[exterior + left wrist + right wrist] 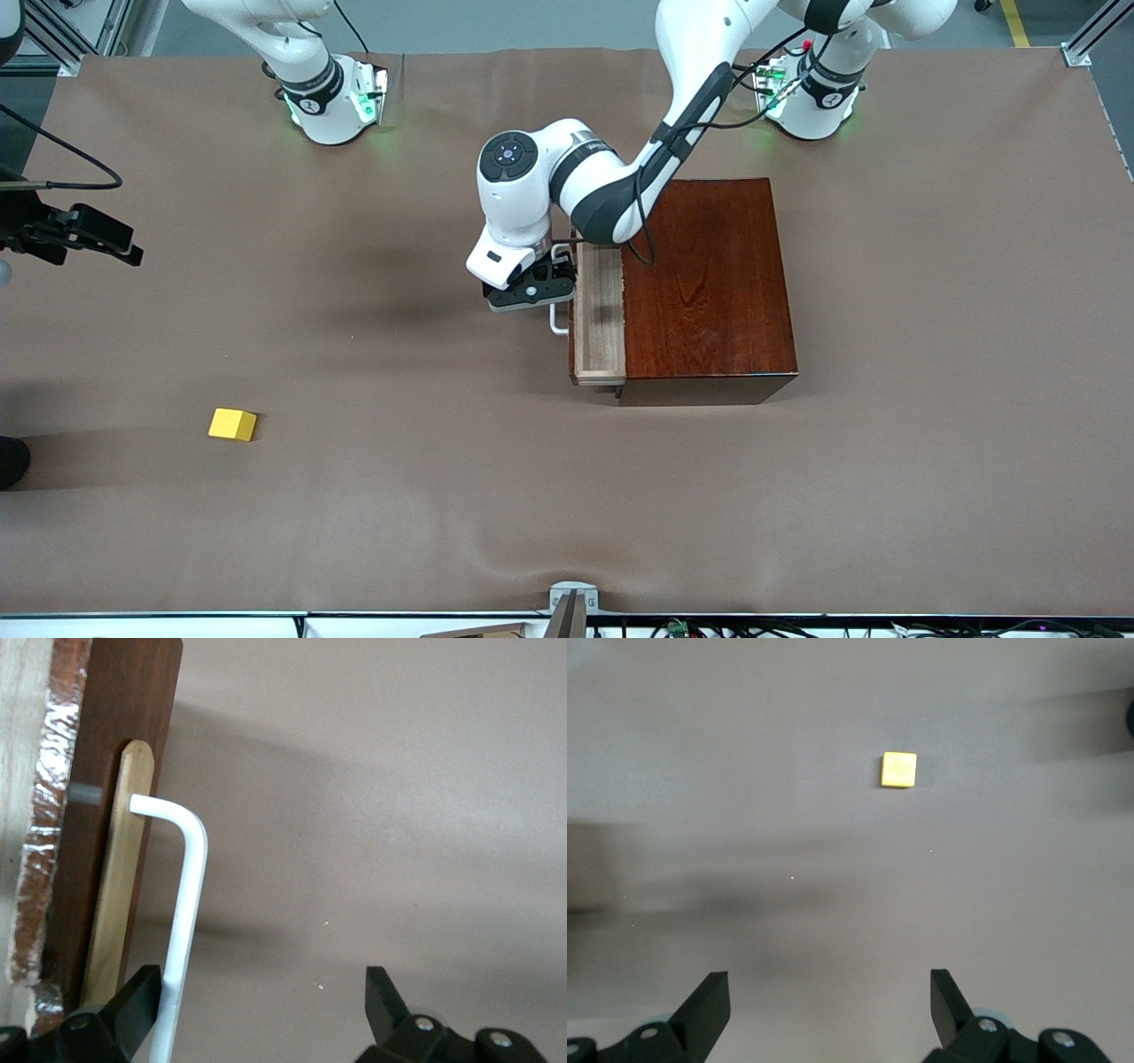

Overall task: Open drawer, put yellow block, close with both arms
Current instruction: 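Pull the drawer handle outward with the left gripper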

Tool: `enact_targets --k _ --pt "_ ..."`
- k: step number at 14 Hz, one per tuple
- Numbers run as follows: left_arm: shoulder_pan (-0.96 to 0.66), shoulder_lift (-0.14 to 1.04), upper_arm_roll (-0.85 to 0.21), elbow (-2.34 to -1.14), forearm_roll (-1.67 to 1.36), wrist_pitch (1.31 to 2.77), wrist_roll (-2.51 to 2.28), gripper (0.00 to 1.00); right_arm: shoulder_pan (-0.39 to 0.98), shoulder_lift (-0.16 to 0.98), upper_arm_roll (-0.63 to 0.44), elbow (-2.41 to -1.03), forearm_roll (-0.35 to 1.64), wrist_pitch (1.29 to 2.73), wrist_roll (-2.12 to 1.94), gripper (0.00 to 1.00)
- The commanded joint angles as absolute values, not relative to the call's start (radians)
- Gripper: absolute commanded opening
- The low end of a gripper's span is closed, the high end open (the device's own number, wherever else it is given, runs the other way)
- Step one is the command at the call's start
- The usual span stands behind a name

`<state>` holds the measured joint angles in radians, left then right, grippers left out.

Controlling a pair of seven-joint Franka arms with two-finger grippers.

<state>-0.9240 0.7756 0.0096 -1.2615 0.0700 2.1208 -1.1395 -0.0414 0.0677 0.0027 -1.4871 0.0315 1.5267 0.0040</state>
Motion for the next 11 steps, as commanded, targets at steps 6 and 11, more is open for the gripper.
enact_targets --k 6,11 --pt "-0.937 0.816 0.002 -1.224 0.035 2.253 -1.167 1.00 -0.040 0.058 0.003 -1.491 0.025 1.525 -0.003 1.00" --pt "-0.945 0.830 -0.011 -1.223 0.034 2.305 -1.169 1.00 -0.040 0.058 0.003 -1.491 0.026 1.525 -0.003 1.00"
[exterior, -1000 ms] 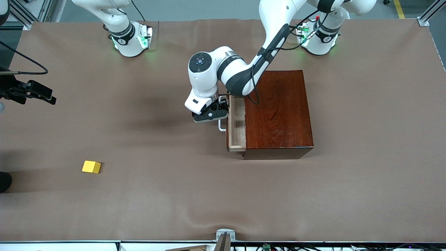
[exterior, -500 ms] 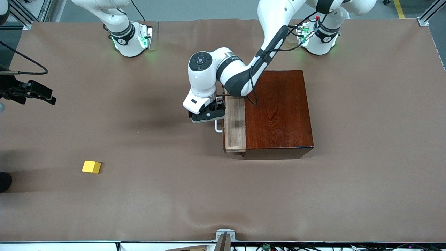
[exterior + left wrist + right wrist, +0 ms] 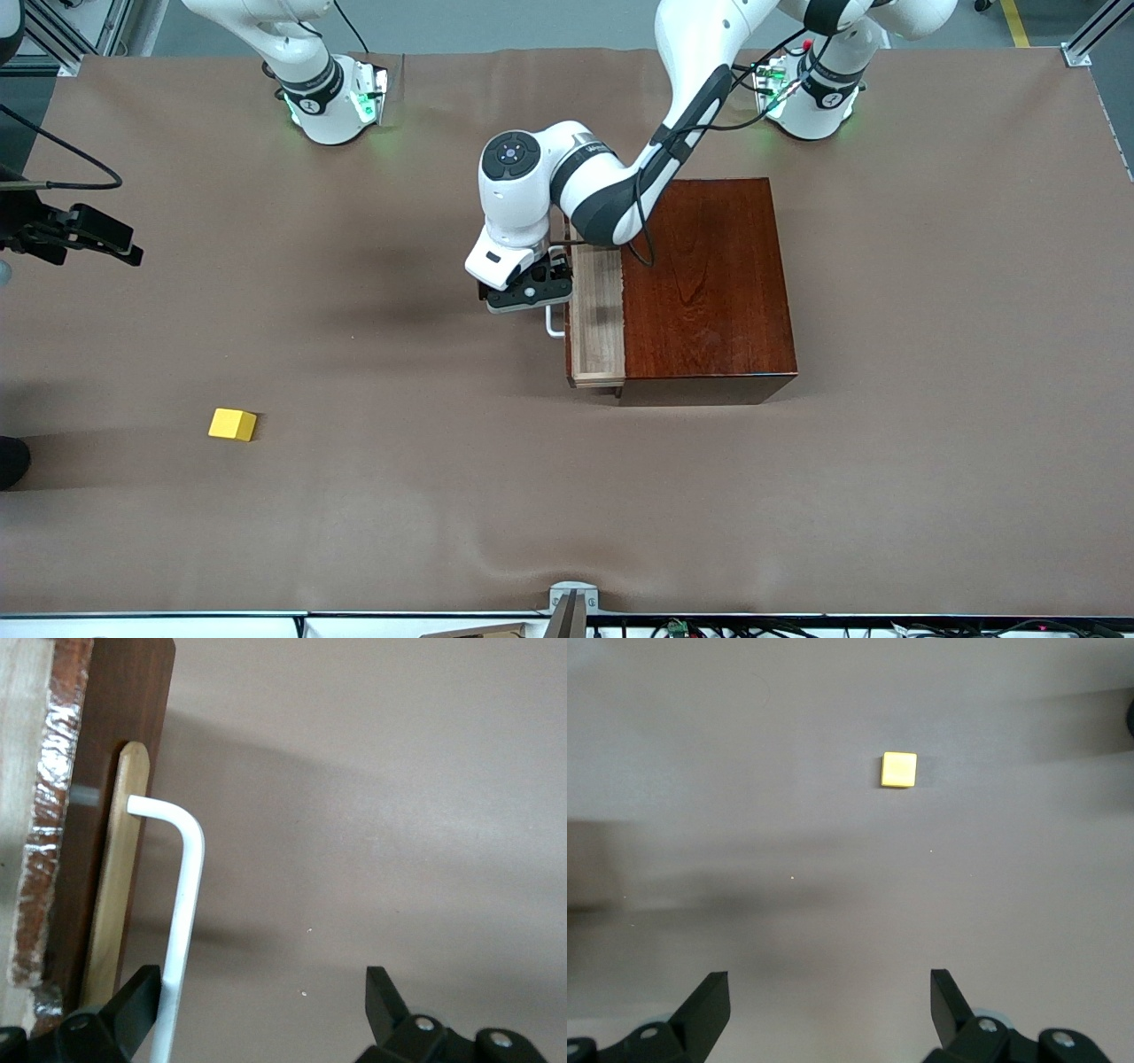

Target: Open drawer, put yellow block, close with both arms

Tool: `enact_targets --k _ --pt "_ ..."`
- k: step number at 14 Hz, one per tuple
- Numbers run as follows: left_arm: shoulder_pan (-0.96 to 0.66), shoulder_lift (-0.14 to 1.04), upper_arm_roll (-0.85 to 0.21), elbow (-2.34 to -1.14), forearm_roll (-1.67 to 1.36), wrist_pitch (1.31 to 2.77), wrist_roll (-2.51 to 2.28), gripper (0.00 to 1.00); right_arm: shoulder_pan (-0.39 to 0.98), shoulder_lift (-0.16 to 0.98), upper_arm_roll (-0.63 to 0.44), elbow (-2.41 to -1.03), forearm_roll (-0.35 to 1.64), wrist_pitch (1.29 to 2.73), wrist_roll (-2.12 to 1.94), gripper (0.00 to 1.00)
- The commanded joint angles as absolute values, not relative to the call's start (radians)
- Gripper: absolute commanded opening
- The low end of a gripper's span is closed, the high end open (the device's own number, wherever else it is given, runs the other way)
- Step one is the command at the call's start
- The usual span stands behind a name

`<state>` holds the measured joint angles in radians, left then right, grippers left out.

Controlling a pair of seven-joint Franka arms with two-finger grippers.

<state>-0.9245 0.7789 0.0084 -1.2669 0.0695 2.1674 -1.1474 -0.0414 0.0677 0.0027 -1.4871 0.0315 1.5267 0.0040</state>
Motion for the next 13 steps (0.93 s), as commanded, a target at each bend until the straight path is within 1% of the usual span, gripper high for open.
enact_targets --k 1,9,13 --pt "-0.953 0.831 -0.012 -1.223 0.034 2.315 -1.173 1.00 -0.040 0.058 0.003 -1.491 0.025 1.525 -0.003 1.00" --pt "-0.960 0.831 -0.012 -1.223 0.034 2.347 -1.177 1.00 -0.040 0.058 0.003 -1.491 0.025 1.525 -0.003 1.00" --pt "-0.956 0.808 -0.008 -1.226 0.035 2.338 -1.180 1.00 -0.040 0.058 0.003 -1.491 0.025 1.528 -0.003 1.00"
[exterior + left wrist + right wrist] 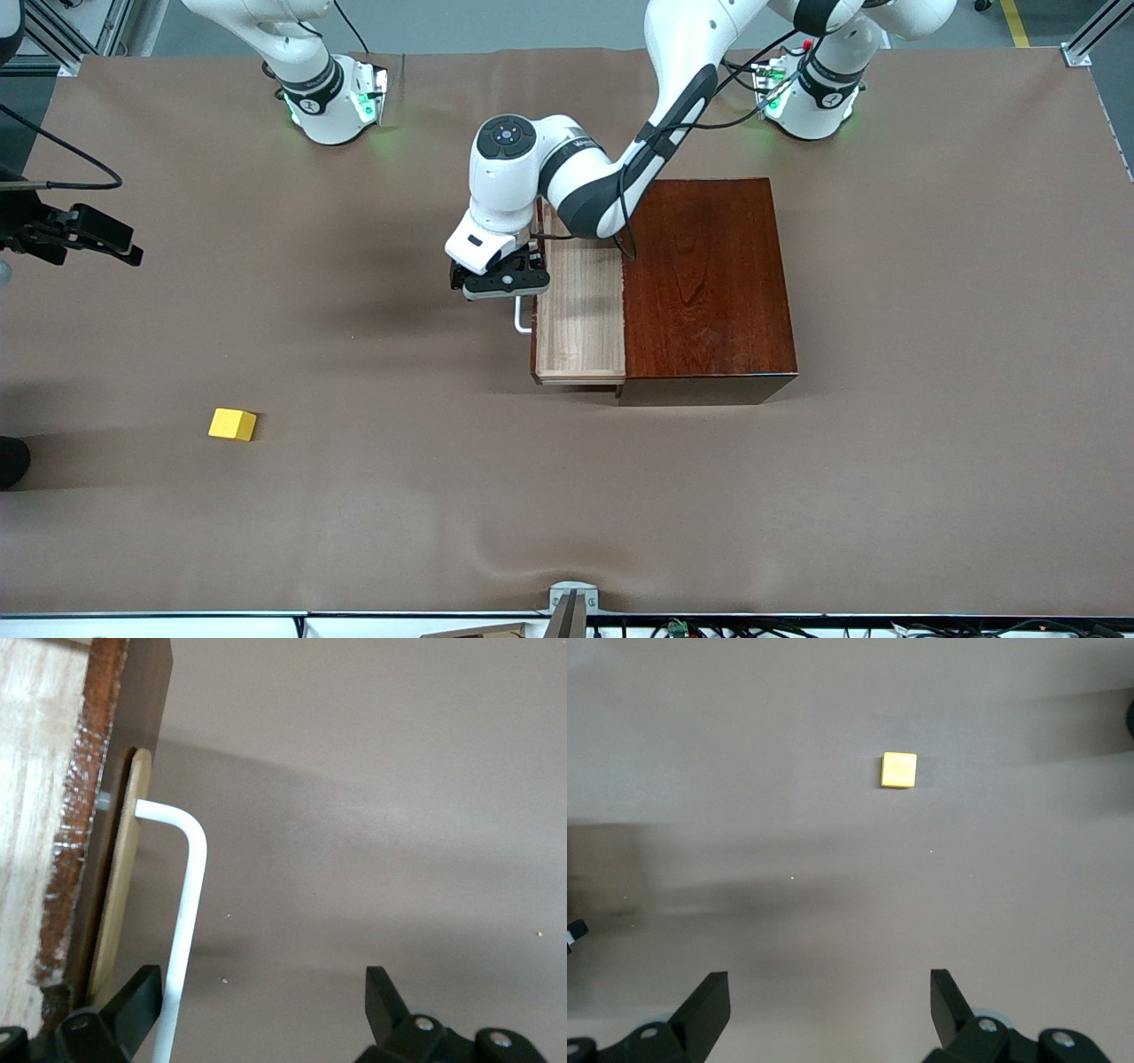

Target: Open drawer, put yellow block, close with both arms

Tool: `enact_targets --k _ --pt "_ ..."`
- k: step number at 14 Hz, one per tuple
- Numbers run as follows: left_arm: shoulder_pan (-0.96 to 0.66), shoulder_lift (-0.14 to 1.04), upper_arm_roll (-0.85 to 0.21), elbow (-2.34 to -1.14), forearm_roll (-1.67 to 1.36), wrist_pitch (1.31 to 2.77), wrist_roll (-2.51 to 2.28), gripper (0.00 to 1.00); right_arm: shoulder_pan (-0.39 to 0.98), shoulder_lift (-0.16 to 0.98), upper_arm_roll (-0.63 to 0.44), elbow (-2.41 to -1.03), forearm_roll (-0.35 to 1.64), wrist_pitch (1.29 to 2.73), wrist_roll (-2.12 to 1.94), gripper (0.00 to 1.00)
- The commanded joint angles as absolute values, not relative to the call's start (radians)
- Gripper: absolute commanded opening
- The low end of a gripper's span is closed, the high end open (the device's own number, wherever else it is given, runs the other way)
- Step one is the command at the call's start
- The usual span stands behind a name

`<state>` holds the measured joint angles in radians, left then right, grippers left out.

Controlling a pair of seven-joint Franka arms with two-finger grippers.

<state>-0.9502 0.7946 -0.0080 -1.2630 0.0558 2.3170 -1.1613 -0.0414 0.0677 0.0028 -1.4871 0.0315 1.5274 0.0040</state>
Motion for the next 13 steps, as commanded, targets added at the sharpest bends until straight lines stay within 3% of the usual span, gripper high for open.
enact_targets --k 1,13 --pt "-0.953 0.804 -0.009 -1.226 0.034 2.335 -1.181 1.00 -0.040 0.058 0.003 -1.491 0.025 1.528 -0.003 1.00" --pt "-0.901 0.759 -0.002 -1.224 -0.025 2.342 -1.259 1.00 -0.044 0.057 0.002 -1.489 0.029 1.534 -0.003 1.00"
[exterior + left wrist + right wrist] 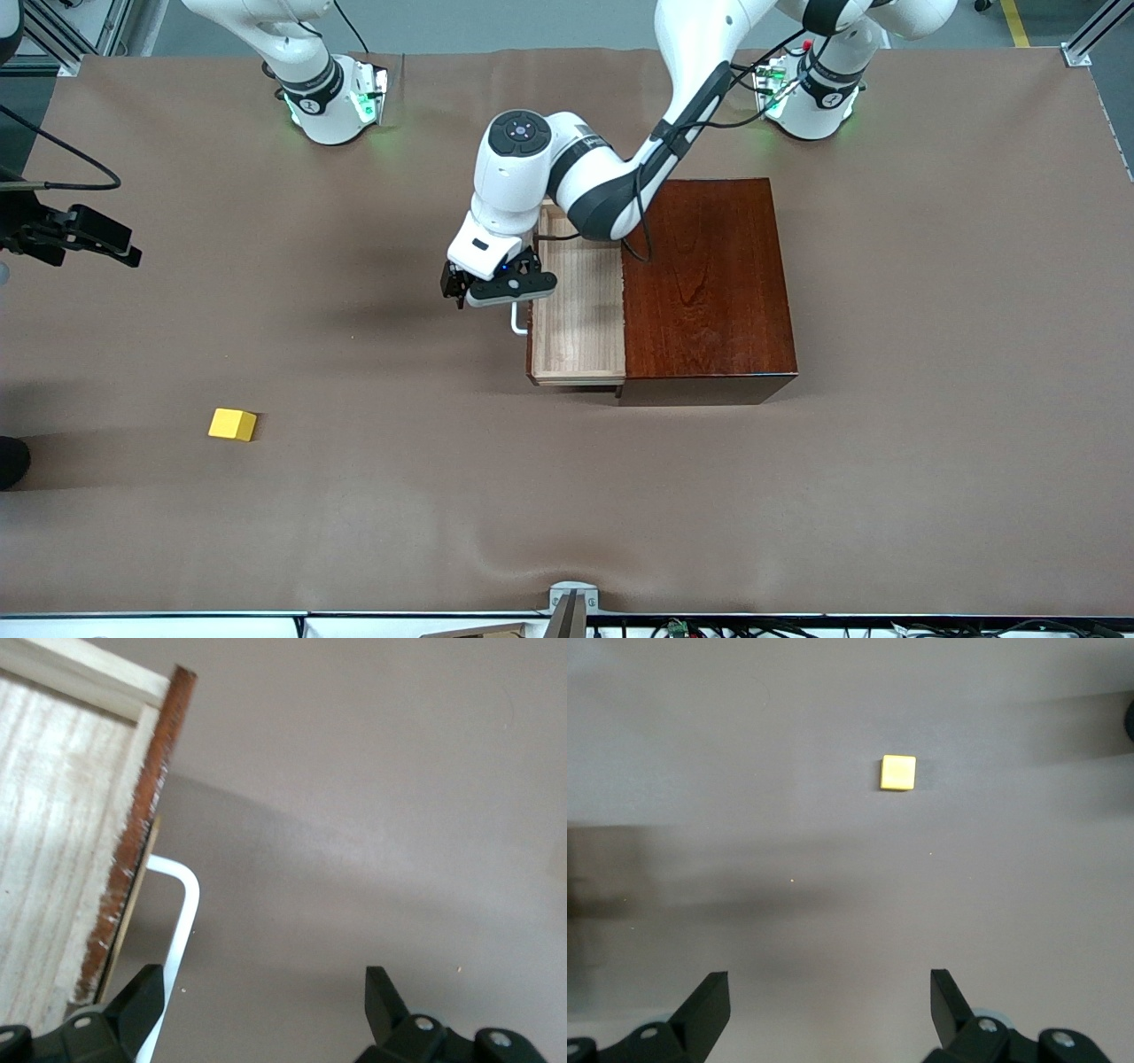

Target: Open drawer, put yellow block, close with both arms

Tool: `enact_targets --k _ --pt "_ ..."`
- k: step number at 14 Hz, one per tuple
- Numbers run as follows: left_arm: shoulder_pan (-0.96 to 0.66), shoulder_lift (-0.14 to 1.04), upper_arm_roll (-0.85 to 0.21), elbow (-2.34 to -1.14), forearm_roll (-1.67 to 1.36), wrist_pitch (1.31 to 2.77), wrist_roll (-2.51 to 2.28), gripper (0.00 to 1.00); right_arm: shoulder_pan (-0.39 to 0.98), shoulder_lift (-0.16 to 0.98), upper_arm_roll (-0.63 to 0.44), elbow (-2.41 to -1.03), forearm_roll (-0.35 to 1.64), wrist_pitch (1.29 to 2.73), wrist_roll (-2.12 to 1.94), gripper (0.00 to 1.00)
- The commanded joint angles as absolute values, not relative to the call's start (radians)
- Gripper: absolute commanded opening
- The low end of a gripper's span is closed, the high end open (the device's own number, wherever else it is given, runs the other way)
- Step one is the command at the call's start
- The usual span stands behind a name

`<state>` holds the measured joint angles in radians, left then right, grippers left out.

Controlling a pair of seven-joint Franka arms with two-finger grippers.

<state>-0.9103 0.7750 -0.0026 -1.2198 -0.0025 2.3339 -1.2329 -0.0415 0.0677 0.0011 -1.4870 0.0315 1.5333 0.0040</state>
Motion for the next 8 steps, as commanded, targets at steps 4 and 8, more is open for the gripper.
enact_targets --k 4,8 --pt "-0.853 0.723 -0.002 -1.224 -0.025 2.347 -1.343 1.00 -0.046 0.058 0.000 -1.491 0.028 1.532 -0.005 1.00" --pt "-0.825 0.697 0.000 -1.224 -0.025 2.349 -1.475 1.00 -0.049 0.069 0.000 -1.491 0.020 1.536 -0.006 1.00"
